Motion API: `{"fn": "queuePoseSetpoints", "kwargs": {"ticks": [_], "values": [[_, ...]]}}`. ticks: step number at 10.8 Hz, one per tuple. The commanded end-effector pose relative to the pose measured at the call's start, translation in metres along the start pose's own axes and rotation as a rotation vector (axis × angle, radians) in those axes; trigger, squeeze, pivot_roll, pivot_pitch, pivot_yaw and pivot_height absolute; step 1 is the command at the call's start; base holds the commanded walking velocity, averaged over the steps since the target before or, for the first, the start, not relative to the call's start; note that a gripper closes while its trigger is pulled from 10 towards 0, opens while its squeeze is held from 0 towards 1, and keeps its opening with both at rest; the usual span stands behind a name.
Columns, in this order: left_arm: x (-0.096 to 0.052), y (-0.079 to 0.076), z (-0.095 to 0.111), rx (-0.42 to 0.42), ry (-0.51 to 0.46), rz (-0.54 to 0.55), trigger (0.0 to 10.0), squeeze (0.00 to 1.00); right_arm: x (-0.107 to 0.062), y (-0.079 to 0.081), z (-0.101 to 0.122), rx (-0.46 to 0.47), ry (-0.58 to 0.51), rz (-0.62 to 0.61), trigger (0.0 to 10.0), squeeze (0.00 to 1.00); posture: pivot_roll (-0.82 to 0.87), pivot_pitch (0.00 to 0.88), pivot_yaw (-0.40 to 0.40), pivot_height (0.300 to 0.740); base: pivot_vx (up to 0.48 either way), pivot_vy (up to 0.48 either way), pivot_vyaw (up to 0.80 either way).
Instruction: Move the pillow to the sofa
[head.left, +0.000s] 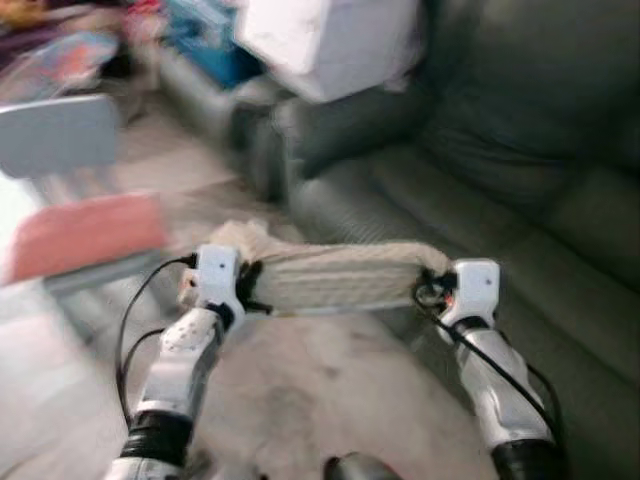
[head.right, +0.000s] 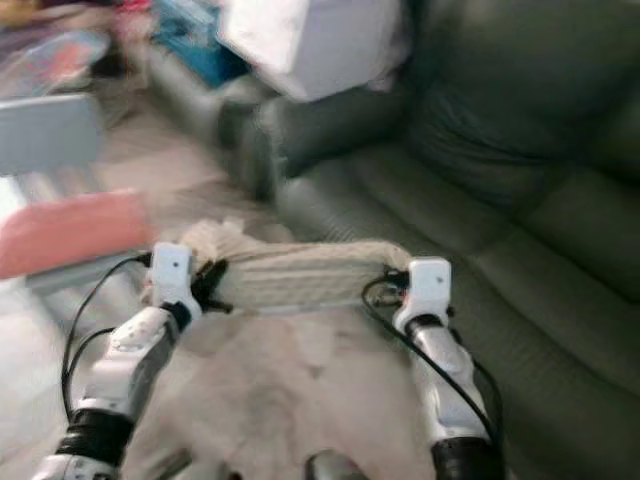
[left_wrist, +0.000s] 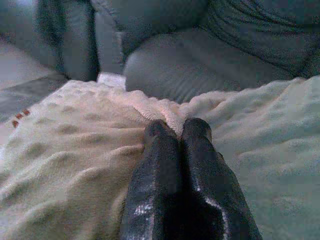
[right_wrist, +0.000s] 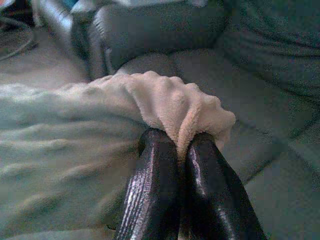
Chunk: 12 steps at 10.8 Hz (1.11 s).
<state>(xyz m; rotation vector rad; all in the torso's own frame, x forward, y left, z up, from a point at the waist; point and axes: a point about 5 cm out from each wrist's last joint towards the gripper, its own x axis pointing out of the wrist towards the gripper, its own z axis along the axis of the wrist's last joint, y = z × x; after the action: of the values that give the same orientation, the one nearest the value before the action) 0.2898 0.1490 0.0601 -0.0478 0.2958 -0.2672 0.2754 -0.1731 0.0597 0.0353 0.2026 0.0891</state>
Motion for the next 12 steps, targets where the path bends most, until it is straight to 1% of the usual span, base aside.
{"fn": "queuePoseSetpoints", "kwargs": {"ticks": [1,5,6,8,10,11,12], "values": [[-0.0002,0.0031,0.0045,0.007,-0.022,0.009,10.0,0.00,-0.0005,-0.0048,0.0039,-0.005,-0.013,-0.021,10.0,0.00,-0.03,0.000,-0.030,0.740,0.000,0.000,-0.80],[0.0005,0.0027,0.0044,0.008,-0.022,0.009,10.0,0.00,-0.0014,-0.0057,0.0037,-0.006,-0.013,-0.024,10.0,0.00,-0.04,0.000,-0.026,0.740,0.000,0.000,-0.80],[-0.0002,0.0013,0.0056,0.006,-0.040,-0.006,10.0,0.00,-0.0020,-0.0062,0.0034,-0.007,-0.012,-0.026,10.0,0.00,-0.04,0.000,-0.026,0.740,0.000,0.000,-0.80],[0.0010,-0.0005,0.0070,0.011,-0.046,-0.005,10.0,0.00,-0.0016,-0.0060,0.0054,-0.009,-0.022,-0.030,10.0,0.00,-0.04,0.000,-0.024,0.740,0.000,0.000,-0.80],[0.0015,-0.0039,0.0092,0.003,-0.059,-0.038,10.0,0.00,-0.0003,-0.0061,0.0066,-0.010,-0.026,-0.031,10.0,0.00,-0.04,0.000,-0.027,0.740,0.000,0.000,-0.80],[0.0009,-0.0030,0.0082,0.020,-0.059,-0.023,10.0,0.00,-0.0003,-0.0061,0.0067,-0.012,-0.027,-0.030,10.0,0.00,-0.04,0.000,-0.026,0.740,0.000,0.000,-0.80],[0.0010,-0.0025,0.0075,0.007,-0.056,-0.023,10.0,0.00,0.0000,-0.0061,0.0070,-0.012,-0.027,-0.031,10.0,0.00,-0.04,0.000,-0.026,0.740,0.000,0.000,-0.80]]}}
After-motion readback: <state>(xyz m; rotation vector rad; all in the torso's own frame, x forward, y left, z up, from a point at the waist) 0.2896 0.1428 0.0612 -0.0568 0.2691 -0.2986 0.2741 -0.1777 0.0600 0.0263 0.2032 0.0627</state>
